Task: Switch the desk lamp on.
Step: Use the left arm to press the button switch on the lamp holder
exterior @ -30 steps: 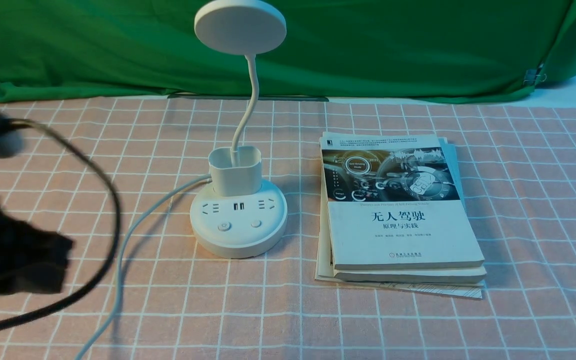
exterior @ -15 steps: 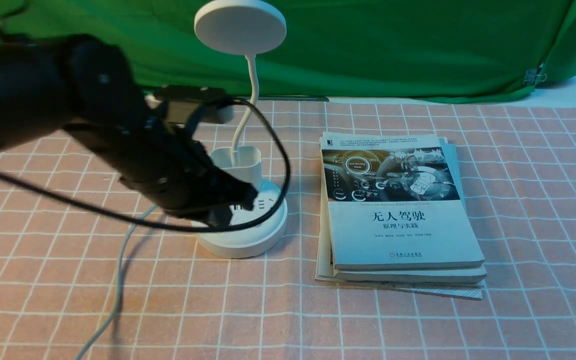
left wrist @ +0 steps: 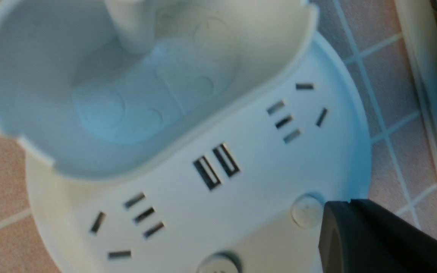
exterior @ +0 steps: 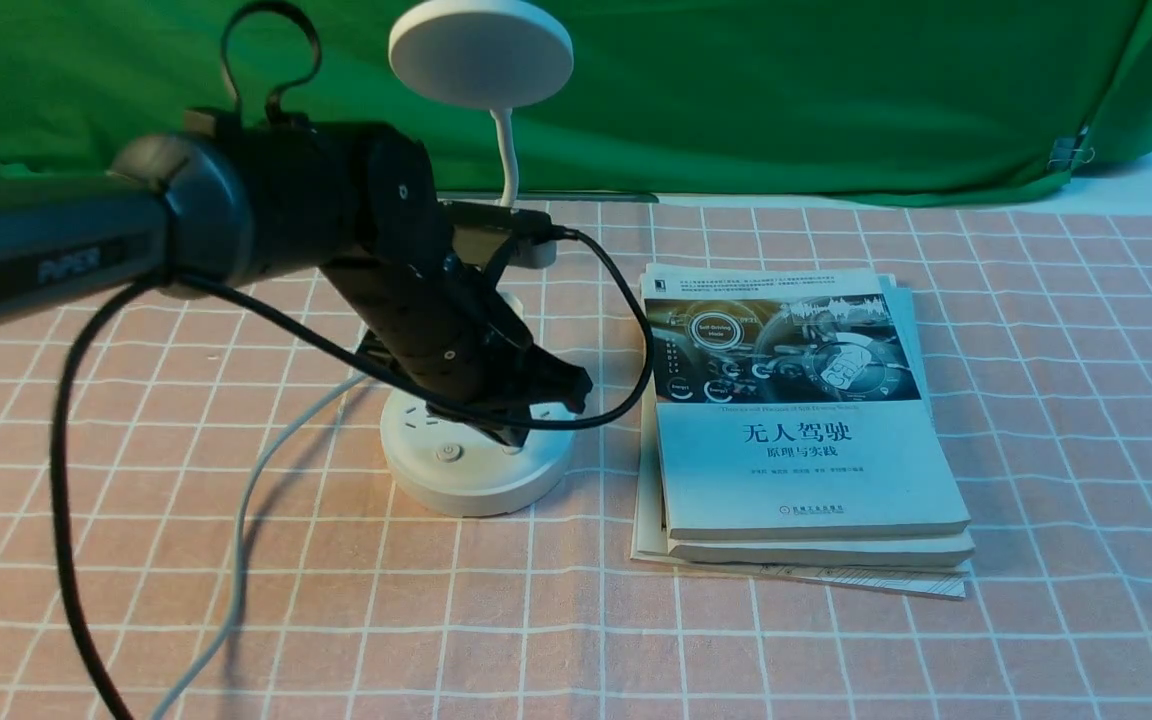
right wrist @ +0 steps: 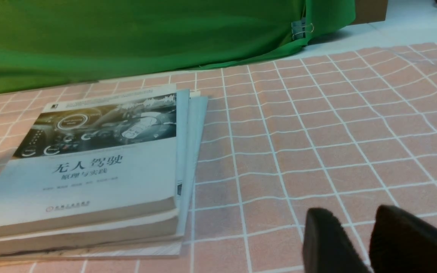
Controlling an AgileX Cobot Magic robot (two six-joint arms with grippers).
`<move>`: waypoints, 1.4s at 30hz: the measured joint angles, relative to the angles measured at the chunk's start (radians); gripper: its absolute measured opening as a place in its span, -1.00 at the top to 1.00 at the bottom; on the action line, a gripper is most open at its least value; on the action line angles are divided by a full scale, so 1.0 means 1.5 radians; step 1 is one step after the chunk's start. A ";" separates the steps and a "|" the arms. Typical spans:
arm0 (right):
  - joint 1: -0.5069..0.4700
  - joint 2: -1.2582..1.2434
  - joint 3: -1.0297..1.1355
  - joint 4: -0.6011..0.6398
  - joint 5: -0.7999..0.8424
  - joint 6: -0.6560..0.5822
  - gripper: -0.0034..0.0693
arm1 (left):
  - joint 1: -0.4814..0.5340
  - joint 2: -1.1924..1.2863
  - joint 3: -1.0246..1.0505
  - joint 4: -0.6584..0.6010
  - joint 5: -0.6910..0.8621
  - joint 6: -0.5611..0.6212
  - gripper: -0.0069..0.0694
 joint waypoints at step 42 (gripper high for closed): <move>0.000 0.000 0.000 0.000 0.001 0.000 0.24 | -0.034 0.018 0.048 0.116 -0.101 -0.035 0.76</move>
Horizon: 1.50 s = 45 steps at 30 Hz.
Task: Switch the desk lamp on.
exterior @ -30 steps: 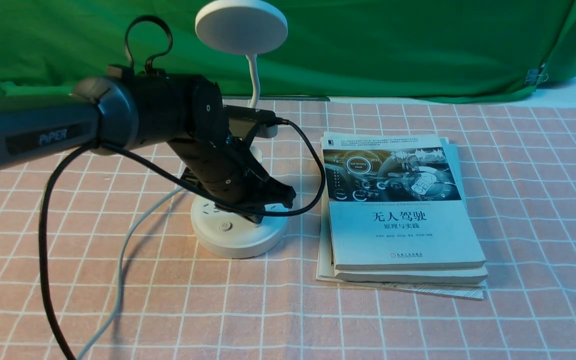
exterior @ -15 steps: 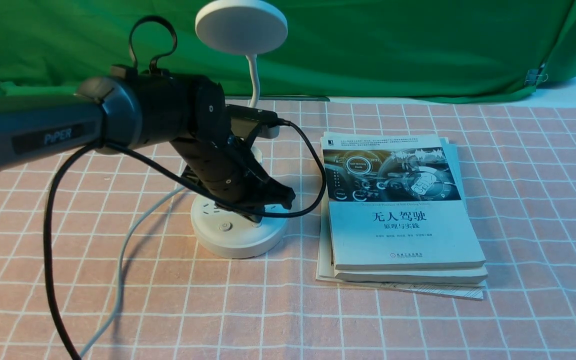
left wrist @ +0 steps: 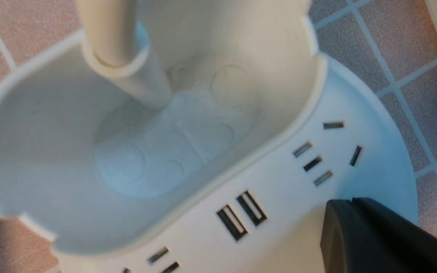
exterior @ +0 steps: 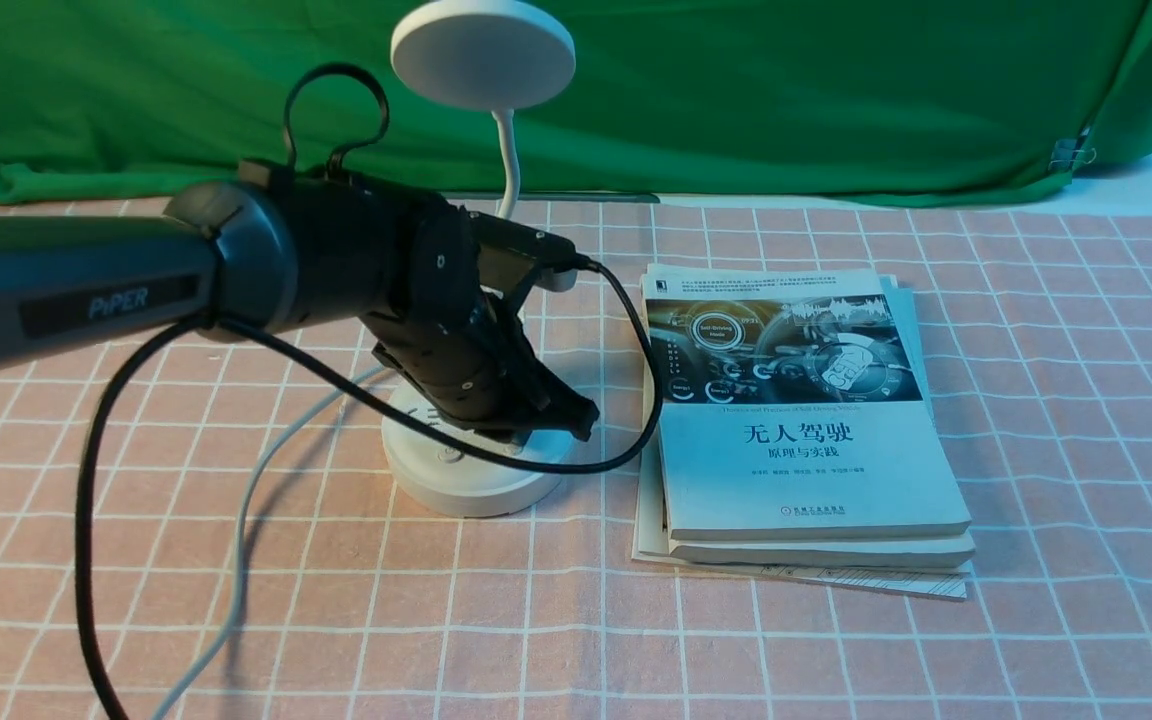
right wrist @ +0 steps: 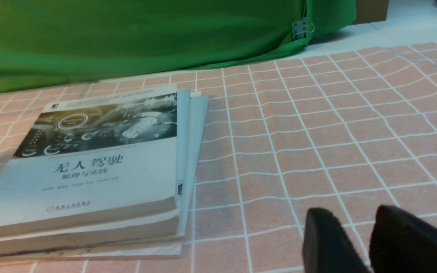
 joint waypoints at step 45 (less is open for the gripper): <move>0.000 0.000 0.000 0.000 0.000 0.000 0.24 | 0.000 -0.929 0.519 0.042 -0.167 -0.179 0.76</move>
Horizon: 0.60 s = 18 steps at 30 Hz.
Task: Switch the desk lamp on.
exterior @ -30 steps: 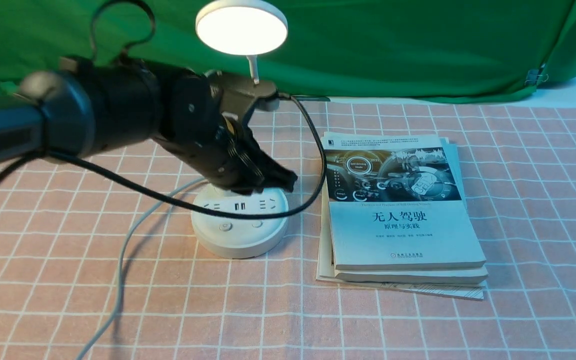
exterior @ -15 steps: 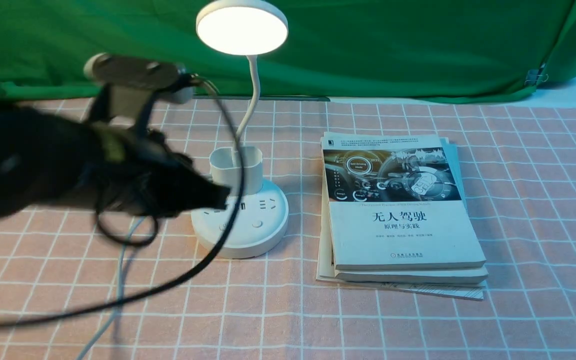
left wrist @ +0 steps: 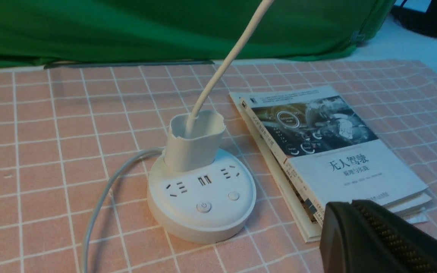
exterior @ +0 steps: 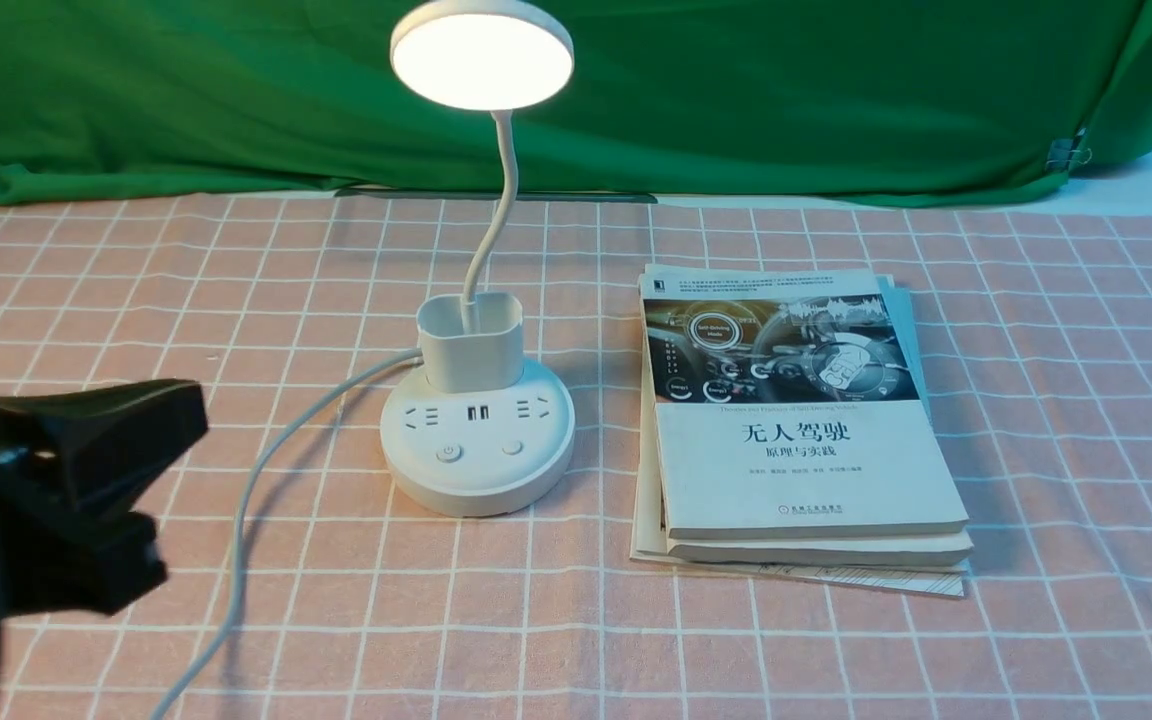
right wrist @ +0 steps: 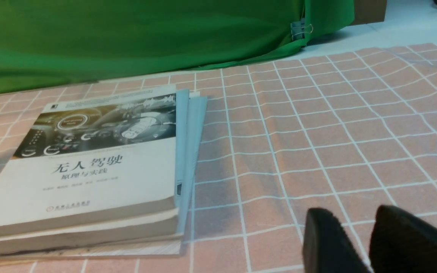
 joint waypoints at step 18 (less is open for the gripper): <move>0.000 0.000 0.000 0.000 0.000 0.000 0.24 | 0.000 -0.033 0.023 0.022 -0.029 0.001 0.76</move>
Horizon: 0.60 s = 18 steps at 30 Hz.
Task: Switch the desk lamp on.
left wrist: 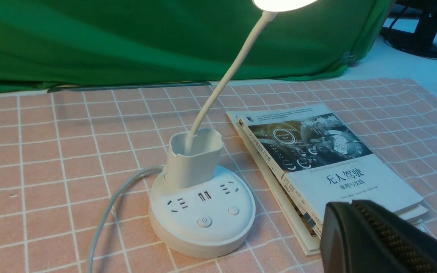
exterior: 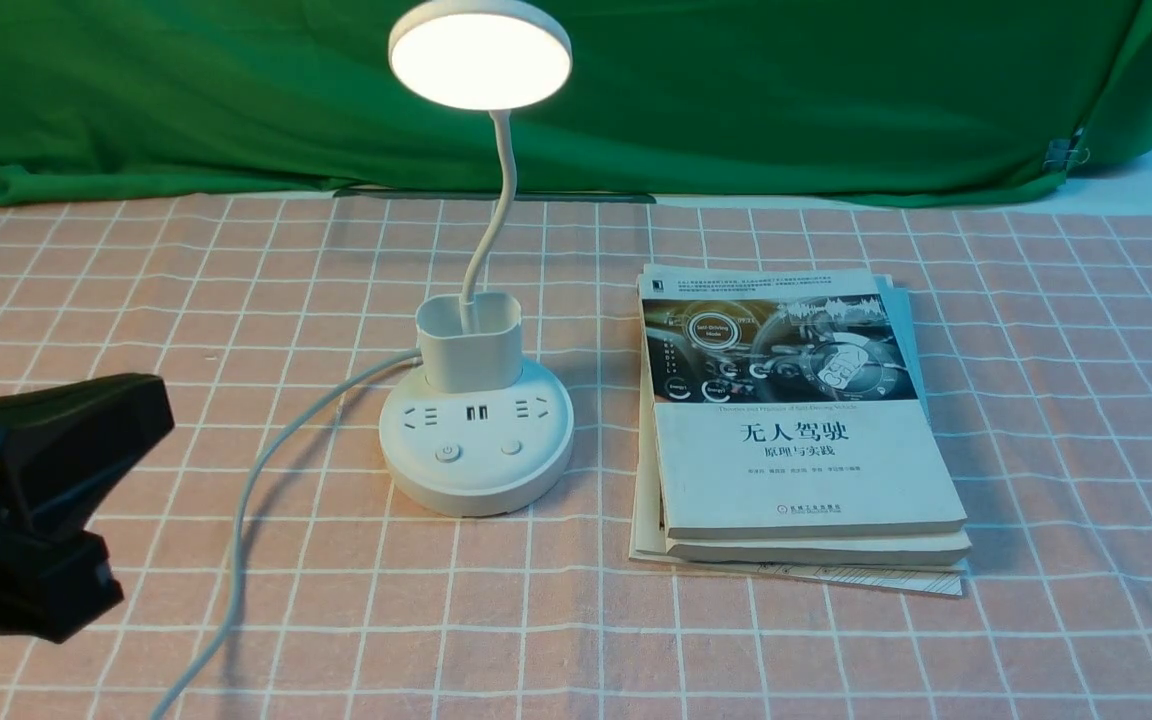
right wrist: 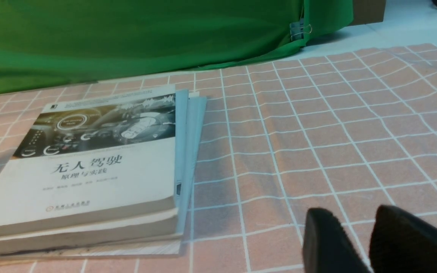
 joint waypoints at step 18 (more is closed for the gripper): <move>0.000 0.000 0.000 0.000 -0.001 0.000 0.24 | 0.299 -0.362 0.329 -0.040 -0.204 0.038 0.76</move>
